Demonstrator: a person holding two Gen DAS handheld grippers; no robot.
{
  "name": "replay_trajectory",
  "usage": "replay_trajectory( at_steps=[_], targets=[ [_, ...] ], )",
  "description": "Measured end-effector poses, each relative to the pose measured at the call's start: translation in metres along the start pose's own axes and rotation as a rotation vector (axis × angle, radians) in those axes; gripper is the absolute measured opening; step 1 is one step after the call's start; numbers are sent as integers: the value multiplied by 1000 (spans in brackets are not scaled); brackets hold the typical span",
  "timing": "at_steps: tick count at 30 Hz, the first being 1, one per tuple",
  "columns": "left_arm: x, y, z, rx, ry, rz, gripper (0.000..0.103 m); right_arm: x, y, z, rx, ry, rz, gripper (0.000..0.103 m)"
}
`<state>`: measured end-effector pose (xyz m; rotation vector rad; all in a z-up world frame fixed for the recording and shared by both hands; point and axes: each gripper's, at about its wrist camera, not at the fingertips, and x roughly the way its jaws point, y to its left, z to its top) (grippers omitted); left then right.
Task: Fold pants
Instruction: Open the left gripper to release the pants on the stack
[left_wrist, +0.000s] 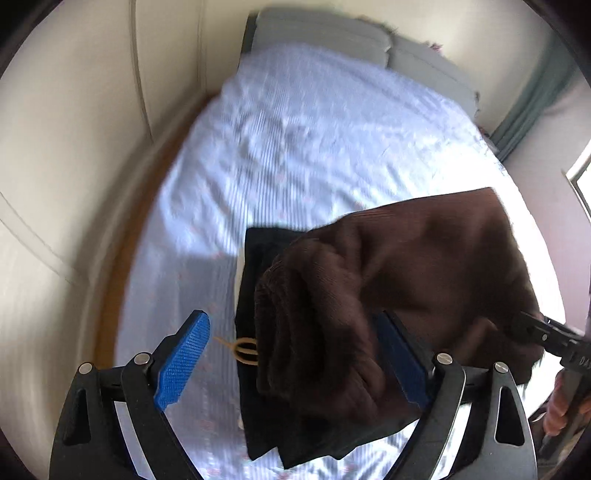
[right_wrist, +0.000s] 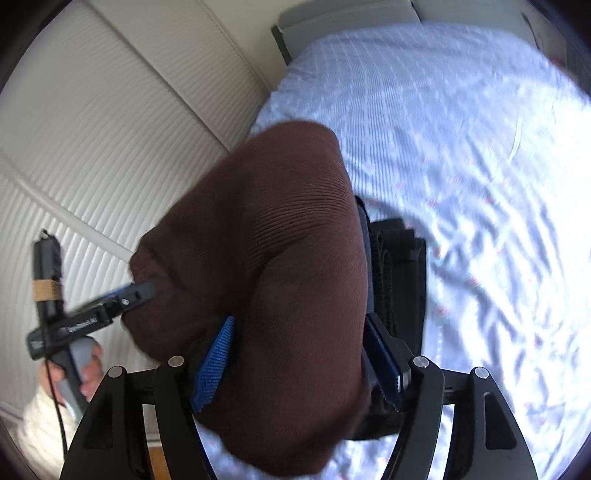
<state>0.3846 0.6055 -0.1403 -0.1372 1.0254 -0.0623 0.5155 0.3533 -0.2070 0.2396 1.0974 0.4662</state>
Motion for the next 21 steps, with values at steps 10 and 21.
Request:
replay_trajectory(
  at_steps=[10, 21],
  targets=[
    [-114, -80, -40, 159, -209, 63, 93, -122, 31, -50, -68, -207, -67, 82],
    [-194, -182, -83, 209, -313, -55, 103, -253, 11, -116, -9, -352, -274, 91]
  ],
)
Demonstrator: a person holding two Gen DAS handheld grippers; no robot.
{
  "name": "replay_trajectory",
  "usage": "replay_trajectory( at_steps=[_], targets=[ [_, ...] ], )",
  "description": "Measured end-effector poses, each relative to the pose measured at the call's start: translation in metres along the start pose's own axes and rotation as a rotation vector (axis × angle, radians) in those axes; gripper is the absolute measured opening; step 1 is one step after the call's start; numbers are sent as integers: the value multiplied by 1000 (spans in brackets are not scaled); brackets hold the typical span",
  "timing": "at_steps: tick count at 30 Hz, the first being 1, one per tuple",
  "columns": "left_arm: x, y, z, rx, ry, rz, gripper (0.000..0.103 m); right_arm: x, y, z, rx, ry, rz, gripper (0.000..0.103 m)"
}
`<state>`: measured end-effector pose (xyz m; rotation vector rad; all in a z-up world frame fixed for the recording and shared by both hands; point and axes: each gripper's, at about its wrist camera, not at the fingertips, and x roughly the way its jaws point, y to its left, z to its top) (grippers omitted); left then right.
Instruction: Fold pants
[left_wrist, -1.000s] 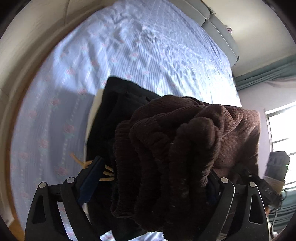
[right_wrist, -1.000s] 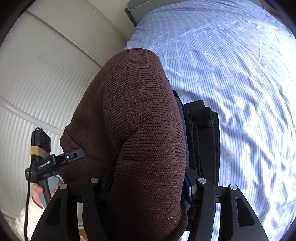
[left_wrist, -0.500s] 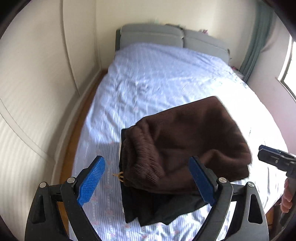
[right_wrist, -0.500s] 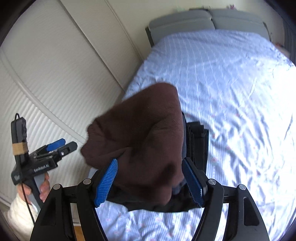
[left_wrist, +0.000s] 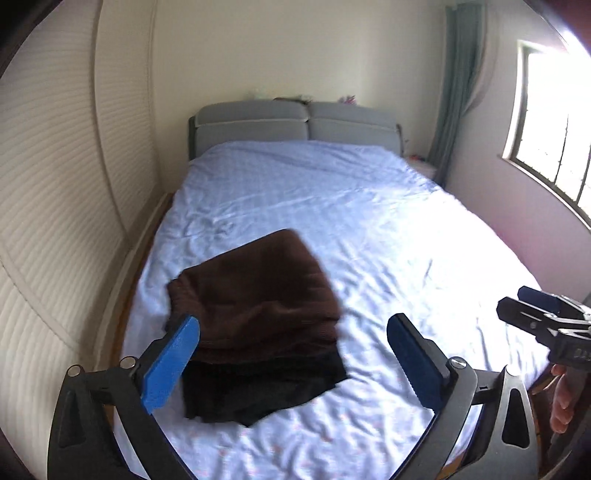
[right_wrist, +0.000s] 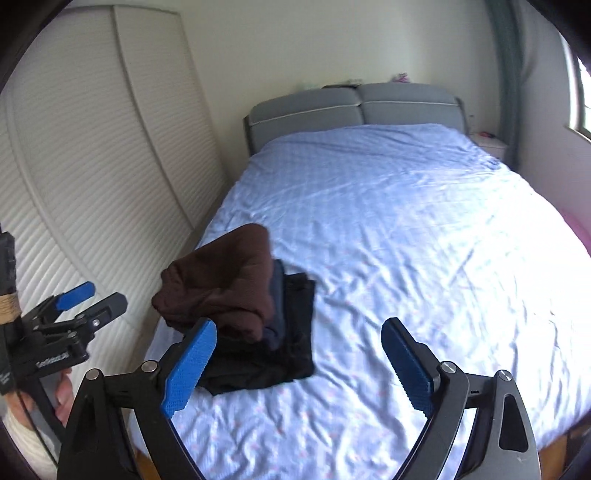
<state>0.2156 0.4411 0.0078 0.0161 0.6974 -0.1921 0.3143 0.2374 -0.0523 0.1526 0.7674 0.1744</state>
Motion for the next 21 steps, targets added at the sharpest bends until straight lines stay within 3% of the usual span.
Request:
replay_trajectory(
  at_steps=[7, 21],
  targets=[
    [-27, -97, -11, 84, -53, -16, 103, -60, -64, -14, 43, -40, -46, 91],
    [-63, -281, -57, 31, -60, 14, 103, -147, -220, -51, 26, -27, -18, 91]
  ],
)
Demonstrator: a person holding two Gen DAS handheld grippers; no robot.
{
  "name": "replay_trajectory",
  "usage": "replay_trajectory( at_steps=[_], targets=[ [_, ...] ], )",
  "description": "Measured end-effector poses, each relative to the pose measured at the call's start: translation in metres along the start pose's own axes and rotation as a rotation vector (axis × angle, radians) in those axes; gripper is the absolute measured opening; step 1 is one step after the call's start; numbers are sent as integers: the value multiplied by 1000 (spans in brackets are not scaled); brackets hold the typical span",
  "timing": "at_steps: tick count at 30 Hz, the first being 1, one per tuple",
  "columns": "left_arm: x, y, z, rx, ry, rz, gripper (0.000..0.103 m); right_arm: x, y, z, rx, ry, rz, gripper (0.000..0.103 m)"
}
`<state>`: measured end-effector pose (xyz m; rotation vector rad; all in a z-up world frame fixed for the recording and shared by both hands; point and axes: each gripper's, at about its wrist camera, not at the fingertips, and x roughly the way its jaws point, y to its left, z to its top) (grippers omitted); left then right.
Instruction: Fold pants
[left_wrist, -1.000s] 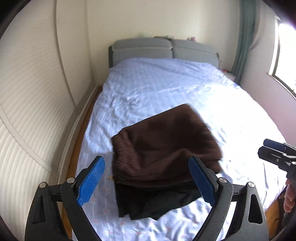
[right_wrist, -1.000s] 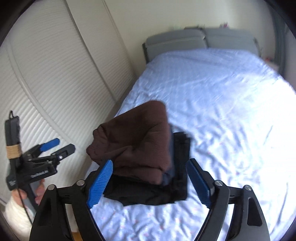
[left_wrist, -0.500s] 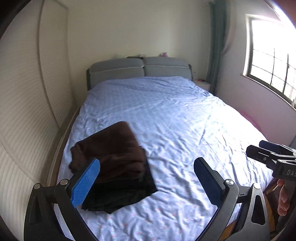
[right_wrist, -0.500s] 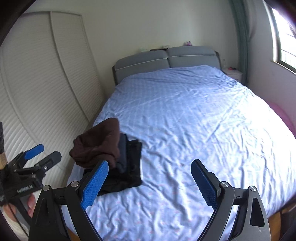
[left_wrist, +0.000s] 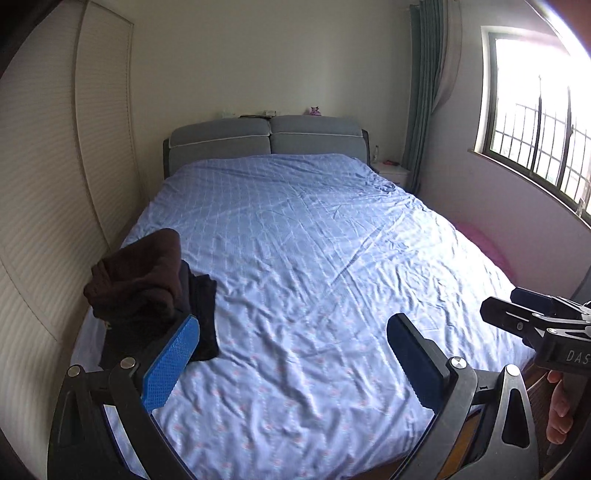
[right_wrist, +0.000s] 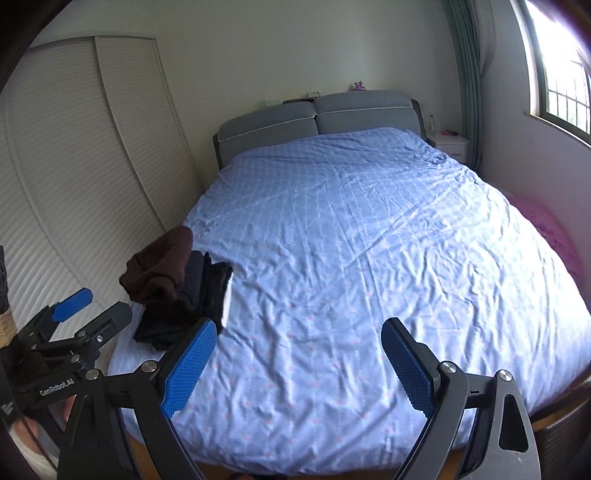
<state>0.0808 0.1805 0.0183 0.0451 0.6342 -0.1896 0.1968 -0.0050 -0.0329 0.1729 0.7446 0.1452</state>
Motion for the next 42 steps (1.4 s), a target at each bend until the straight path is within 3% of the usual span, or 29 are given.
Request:
replay_trajectory(
  at_steps=[7, 14, 23, 42],
  targets=[
    [-30, -62, -7, -14, -24, 46, 103, -40, -52, -14, -31, 22, 39, 91],
    [-51, -94, -8, 5, -46, 46, 103, -70, -79, -21, -25, -5, 23, 91],
    [-61, -110, -13, 24, -39, 25, 103, -95, -91, -29, -34, -40, -23, 91],
    [-78, -119, -19, 32, -68, 12, 103, -117, -87, -33, -55, -71, -37, 91]
  ],
)
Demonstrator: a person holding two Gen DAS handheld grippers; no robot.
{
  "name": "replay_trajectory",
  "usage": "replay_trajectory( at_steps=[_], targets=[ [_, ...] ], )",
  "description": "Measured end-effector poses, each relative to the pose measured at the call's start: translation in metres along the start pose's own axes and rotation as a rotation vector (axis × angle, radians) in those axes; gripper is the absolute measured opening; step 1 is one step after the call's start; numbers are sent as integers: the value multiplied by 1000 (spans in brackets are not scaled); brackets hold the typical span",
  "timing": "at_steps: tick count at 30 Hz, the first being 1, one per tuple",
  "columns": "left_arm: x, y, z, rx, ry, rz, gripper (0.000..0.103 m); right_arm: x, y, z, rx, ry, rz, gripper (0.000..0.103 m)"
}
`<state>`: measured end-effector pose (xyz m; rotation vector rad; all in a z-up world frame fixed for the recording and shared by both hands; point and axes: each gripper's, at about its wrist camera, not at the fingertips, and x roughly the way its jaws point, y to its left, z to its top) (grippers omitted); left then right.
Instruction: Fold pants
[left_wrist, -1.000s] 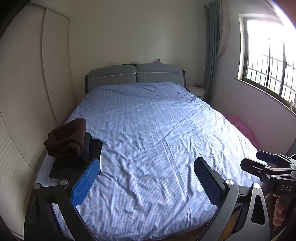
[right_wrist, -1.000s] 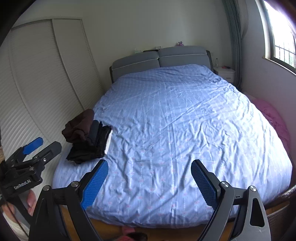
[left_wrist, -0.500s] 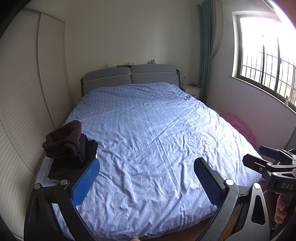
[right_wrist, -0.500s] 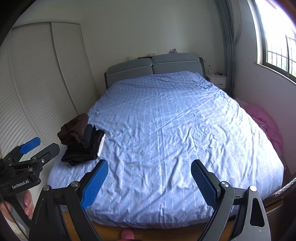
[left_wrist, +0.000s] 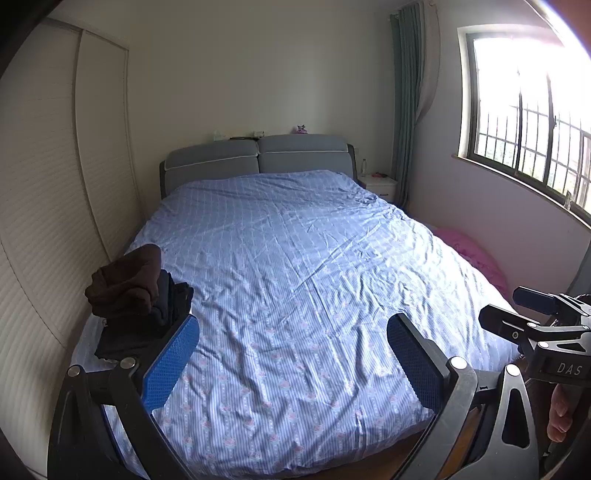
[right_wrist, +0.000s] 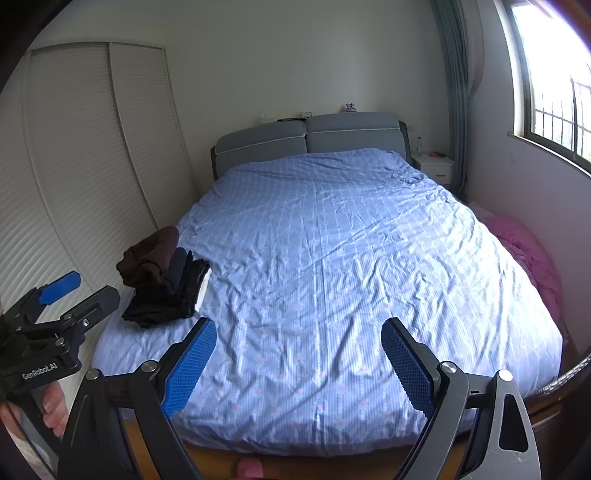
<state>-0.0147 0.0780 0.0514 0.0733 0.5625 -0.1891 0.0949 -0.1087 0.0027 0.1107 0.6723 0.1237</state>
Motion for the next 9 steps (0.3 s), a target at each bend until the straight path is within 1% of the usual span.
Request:
replay_trajectory(
  at_steps=[9],
  targets=[
    [-4, 4, -2, -15, 2, 9, 103, -3, 0, -2, 2, 1, -1, 91]
  ],
)
